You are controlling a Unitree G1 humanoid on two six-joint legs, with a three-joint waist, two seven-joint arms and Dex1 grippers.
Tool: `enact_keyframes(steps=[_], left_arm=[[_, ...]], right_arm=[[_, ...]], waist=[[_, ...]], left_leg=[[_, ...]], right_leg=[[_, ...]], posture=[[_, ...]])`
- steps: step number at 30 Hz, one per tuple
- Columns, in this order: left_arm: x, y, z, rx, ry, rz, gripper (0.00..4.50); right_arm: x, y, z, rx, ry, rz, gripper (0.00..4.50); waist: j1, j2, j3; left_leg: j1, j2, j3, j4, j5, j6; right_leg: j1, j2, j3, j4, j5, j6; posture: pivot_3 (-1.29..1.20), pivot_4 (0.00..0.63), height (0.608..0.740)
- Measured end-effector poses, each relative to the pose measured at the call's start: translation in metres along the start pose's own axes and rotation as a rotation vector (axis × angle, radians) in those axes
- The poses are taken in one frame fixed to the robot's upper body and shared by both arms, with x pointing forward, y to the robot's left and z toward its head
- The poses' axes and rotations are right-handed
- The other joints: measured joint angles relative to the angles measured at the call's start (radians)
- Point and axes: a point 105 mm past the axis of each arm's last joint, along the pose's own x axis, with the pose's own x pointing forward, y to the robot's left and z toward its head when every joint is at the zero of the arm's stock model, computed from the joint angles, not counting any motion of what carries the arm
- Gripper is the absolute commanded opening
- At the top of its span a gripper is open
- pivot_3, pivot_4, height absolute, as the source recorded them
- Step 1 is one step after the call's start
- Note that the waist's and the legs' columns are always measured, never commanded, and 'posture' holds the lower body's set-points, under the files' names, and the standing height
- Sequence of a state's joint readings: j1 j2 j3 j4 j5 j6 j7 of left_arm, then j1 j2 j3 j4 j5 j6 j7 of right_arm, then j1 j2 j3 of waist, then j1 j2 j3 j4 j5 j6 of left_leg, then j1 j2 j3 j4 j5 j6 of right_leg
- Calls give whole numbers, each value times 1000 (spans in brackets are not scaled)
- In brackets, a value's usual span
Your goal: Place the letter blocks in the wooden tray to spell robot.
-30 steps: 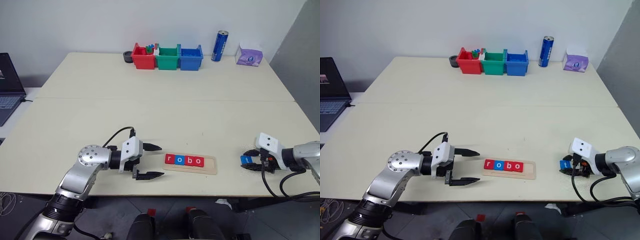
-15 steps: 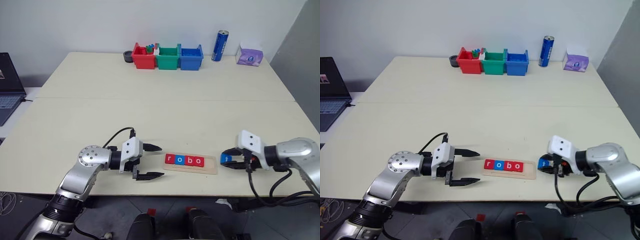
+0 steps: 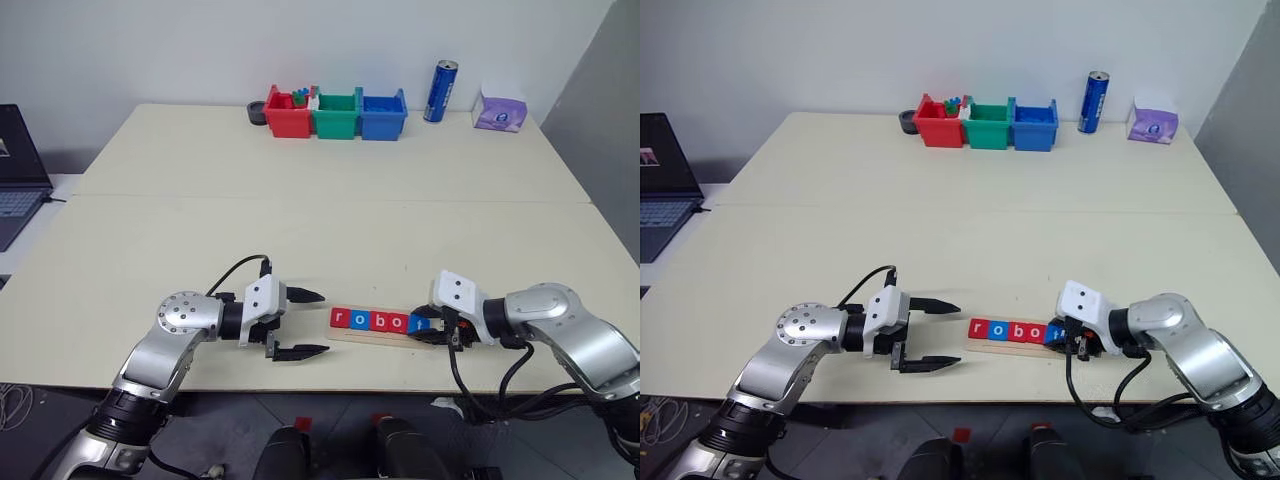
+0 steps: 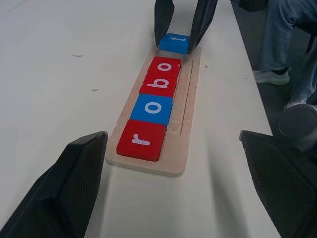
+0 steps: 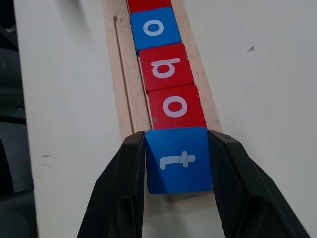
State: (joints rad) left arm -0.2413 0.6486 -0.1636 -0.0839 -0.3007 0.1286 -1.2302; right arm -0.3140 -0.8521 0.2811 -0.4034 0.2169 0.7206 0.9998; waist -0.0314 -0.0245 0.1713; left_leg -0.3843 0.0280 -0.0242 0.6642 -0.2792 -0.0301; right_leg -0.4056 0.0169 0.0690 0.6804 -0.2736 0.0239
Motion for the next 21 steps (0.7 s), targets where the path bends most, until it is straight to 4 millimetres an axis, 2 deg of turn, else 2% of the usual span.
enact_keyframes(steps=[21], left_arm=[[0,1,0,-9,3,17,4500]], right_arm=[[5,1,-2,0,20,19,1458]], waist=[[0,0,0]], left_leg=[[0,0,0,0,0,0]], right_leg=[[0,0,0,0,0,0]], posture=[[0,150,740]])
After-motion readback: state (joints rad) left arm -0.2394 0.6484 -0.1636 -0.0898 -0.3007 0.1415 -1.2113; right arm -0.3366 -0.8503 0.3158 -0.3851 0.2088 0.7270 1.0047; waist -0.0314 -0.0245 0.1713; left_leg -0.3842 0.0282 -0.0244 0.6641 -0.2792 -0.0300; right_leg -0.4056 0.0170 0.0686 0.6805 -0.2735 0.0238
